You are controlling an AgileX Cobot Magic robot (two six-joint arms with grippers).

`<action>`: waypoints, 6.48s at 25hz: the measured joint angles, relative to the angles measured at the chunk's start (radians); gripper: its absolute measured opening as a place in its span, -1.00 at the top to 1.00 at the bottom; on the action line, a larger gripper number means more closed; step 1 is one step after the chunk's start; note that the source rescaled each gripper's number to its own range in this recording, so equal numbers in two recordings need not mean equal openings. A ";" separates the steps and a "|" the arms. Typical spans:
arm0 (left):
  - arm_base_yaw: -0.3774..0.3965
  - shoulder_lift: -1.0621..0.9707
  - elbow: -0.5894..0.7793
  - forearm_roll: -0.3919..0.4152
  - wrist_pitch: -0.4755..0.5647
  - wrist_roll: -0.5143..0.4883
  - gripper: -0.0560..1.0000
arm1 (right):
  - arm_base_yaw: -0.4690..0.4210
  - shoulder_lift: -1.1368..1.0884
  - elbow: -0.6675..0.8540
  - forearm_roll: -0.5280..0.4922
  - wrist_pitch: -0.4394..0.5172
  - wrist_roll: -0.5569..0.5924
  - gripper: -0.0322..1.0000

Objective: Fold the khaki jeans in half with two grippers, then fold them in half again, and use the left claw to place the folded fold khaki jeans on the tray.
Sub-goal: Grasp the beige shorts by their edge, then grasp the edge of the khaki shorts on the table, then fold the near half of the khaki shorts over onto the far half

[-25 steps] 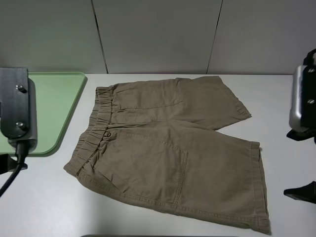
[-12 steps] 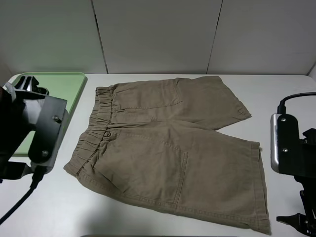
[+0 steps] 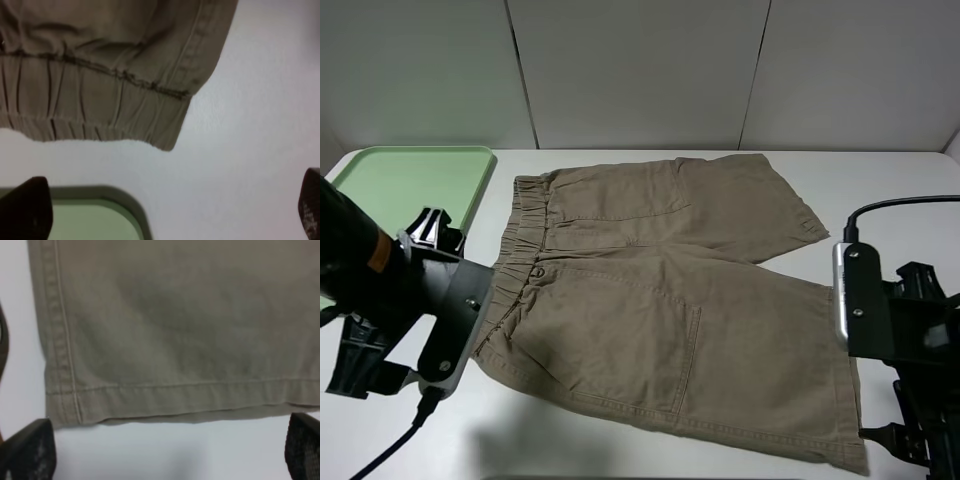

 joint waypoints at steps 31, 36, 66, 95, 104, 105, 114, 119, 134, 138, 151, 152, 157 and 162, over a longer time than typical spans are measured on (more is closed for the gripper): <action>0.000 0.211 0.002 0.093 -0.163 0.000 -0.92 | 0.000 0.261 0.002 0.093 -0.190 0.011 -0.99; 0.000 0.211 0.002 0.093 -0.176 0.000 -0.91 | 0.000 0.270 0.002 0.108 -0.192 0.010 -0.99; 0.037 0.379 0.005 0.094 -0.312 -0.065 -0.84 | 0.000 0.401 0.002 0.119 -0.261 0.007 -0.62; 0.037 0.381 0.005 0.098 -0.266 -0.065 0.66 | 0.000 0.401 0.002 0.125 -0.259 0.007 0.73; 0.037 0.351 -0.001 0.097 -0.236 -0.092 0.89 | 0.000 0.402 -0.039 0.121 -0.262 0.011 0.76; 0.037 0.335 -0.001 0.096 -0.226 -0.104 0.89 | 0.000 0.402 -0.053 0.121 -0.254 0.012 0.83; 0.037 0.133 0.001 0.007 -0.203 -0.137 0.89 | 0.000 0.358 -0.147 0.108 -0.176 0.027 0.94; 0.037 0.053 0.001 -0.007 -0.206 -0.168 0.89 | 0.000 0.242 -0.213 0.054 -0.208 0.122 0.94; 0.233 0.043 0.001 0.200 -0.452 -0.792 0.89 | -0.270 0.201 -0.262 -0.191 -0.573 0.652 0.94; 0.365 0.043 -0.003 0.221 -0.599 -0.909 0.89 | -0.304 0.217 -0.264 -0.200 -0.742 0.658 0.94; 0.588 0.072 -0.003 0.268 -0.962 -0.912 0.89 | -0.315 0.544 -0.460 -0.135 -0.873 0.659 0.94; 0.602 0.087 -0.003 0.274 -0.980 -0.901 0.89 | -0.314 0.561 -0.475 -0.132 -0.887 0.659 0.94; 0.650 0.166 -0.003 0.282 -1.078 -0.890 0.89 | -0.314 0.605 -0.496 -0.120 -0.969 0.657 0.94; 0.659 0.225 -0.003 0.277 -1.132 -0.888 0.71 | -0.314 0.608 -0.496 -0.066 -0.976 0.588 0.83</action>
